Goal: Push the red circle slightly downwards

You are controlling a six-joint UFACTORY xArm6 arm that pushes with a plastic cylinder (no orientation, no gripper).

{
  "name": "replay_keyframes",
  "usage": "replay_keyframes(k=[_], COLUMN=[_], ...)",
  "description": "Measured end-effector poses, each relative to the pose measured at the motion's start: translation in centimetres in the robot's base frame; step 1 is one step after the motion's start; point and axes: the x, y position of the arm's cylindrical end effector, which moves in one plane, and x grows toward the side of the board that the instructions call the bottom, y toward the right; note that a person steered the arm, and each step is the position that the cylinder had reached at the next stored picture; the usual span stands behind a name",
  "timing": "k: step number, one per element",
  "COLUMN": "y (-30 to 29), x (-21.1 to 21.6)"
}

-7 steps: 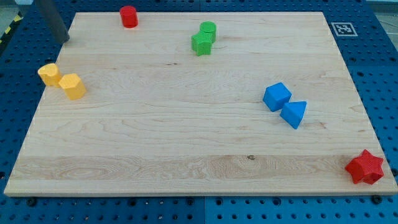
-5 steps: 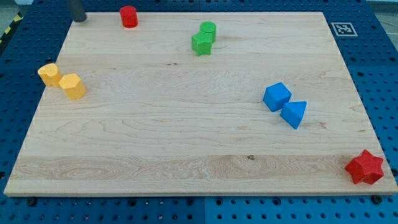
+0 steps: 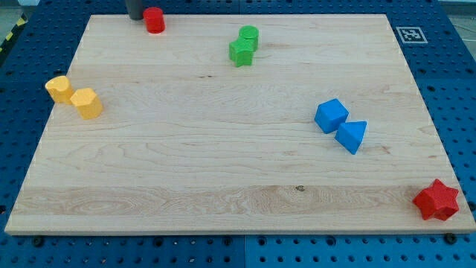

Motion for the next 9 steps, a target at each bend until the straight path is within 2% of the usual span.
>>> replay_keyframes(k=[2, 3, 6, 8, 9], y=[0.6, 3.1, 7.0, 8.7, 13.0], x=[0.0, 0.5, 5.6, 4.0, 5.0])
